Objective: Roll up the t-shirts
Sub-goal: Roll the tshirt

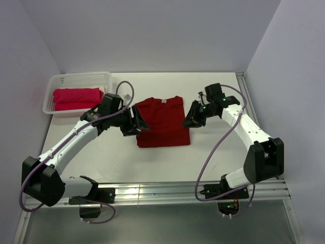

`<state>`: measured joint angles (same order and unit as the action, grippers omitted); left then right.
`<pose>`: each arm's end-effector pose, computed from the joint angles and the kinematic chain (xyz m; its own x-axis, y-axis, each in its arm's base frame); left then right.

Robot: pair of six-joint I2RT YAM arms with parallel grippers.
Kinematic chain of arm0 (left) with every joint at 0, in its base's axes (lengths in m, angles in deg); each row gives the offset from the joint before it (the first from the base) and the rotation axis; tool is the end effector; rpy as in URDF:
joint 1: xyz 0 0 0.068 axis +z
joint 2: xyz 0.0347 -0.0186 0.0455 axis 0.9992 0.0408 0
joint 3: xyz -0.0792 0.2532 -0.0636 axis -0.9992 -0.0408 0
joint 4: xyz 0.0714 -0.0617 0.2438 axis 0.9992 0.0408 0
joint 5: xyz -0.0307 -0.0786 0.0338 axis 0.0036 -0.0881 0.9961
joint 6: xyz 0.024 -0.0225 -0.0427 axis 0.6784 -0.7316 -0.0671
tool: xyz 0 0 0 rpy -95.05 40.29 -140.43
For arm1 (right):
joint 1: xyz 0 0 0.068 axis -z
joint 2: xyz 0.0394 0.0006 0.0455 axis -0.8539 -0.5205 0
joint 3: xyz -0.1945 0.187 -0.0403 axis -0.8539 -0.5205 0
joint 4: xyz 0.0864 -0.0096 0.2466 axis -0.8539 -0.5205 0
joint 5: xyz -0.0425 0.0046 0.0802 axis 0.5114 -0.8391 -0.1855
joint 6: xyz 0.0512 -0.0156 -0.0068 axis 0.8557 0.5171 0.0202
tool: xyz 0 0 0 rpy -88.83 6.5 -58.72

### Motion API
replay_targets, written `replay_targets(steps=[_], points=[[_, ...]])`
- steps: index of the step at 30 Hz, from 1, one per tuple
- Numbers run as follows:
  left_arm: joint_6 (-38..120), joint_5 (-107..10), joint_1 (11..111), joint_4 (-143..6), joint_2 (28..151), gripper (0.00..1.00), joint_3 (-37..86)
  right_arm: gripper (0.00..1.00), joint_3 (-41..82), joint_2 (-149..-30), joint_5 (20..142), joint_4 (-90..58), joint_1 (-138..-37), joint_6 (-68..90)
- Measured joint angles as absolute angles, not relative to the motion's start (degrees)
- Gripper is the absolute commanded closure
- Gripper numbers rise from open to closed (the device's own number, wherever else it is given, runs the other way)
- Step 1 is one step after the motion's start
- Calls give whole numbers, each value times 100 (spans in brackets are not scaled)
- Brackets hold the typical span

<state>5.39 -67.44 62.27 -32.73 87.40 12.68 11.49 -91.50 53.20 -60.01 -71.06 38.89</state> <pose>0.2362 -0.1300 0.2912 -0.9347 -0.2831 -0.2150 -0.0403 0.6852 -0.7272 0.2777 0.0825 0.2760 -0.9582 0.2627 -0.1131 0.1123 0.7091 0.6961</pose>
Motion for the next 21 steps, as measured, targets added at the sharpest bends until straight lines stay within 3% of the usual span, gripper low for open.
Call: replay_targets(steps=[2, 5, 13, 21], points=[[592, -6654, 5987, -3339, 8756, 38, 1082, 88, 959, -9121, 5441, -5938, -7358, 3803], [651, -6479, 5816, -3429, 8845, 44, 850, 96, 710, -9224, 5637, -5806, -7600, 3768], [727, -6132, 5594, -3746, 9247, 50, 420, 100, 279, -9532, 6099, -5299, -8029, 3904], [981, -5738, 5591, -3899, 10401, 54, 861, 100, 578, -10413, 6444, -5081, -8127, 3991]])
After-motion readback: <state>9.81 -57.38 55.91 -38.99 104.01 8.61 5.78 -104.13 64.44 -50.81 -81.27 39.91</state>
